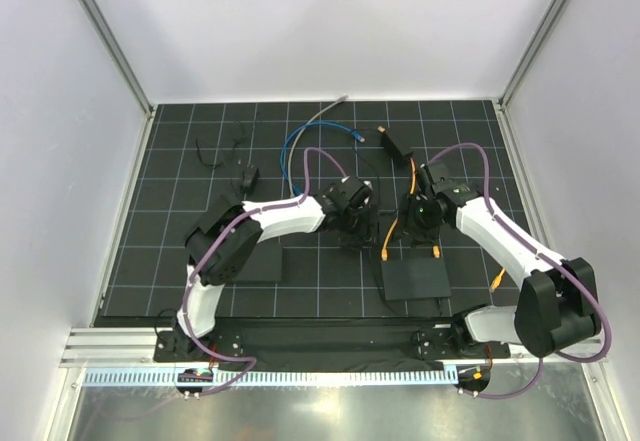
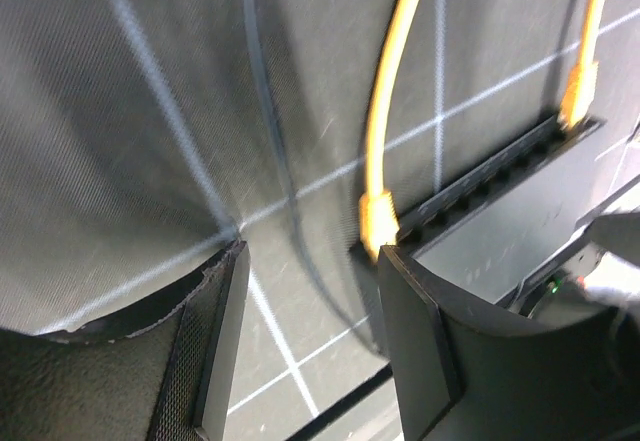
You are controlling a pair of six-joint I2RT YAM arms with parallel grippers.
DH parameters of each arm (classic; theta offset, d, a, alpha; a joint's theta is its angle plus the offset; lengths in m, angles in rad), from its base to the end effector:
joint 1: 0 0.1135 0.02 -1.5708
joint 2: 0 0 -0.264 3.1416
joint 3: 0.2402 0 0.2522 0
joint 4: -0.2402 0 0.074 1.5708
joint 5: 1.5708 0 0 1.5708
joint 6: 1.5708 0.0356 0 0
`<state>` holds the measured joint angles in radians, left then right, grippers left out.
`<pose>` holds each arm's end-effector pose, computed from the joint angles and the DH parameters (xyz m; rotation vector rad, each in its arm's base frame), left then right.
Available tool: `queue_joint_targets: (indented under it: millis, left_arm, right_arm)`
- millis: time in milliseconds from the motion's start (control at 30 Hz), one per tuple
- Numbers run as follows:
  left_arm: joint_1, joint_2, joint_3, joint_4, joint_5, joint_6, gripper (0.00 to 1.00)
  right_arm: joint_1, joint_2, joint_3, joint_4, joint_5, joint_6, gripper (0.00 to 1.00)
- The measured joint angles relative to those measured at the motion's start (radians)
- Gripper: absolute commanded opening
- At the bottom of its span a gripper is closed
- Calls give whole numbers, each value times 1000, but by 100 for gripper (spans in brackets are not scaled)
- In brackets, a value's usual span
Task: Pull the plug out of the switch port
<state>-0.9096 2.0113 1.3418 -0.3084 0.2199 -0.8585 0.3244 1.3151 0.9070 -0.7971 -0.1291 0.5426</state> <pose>0.2534 -0.3383 0.1571 0.1662 2.8019 -0.8590 0.2269 0.0811 0.2247 0.2754 2.8251 0.3869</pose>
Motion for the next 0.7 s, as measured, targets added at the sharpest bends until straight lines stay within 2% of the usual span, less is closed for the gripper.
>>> queue_joint_targets:
  millis: [133, 233, 333, 367, 500, 700]
  left_arm:
    - [3, 46, 68, -10, -11, 1, 55]
    - [10, 57, 79, -14, -19, 0, 43]
    - [20, 57, 70, -19, -32, 2, 24]
    - [23, 57, 65, -19, -34, 0, 15]
    - [47, 57, 54, -21, -35, 2, 0]
    - [77, 57, 54, -27, -24, 5, 0]
  right_arm:
    - [0, -27, 0, -13, 4, -2, 57]
    - [0, -35, 5, -31, 10, -8, 57]
    - [0, -43, 8, -40, 14, -14, 58]
    - [0, -45, 9, -42, 13, -14, 57]
    - [0, -46, 9, -40, 9, -13, 57]
    - [0, -46, 5, -26, -2, -9, 58]
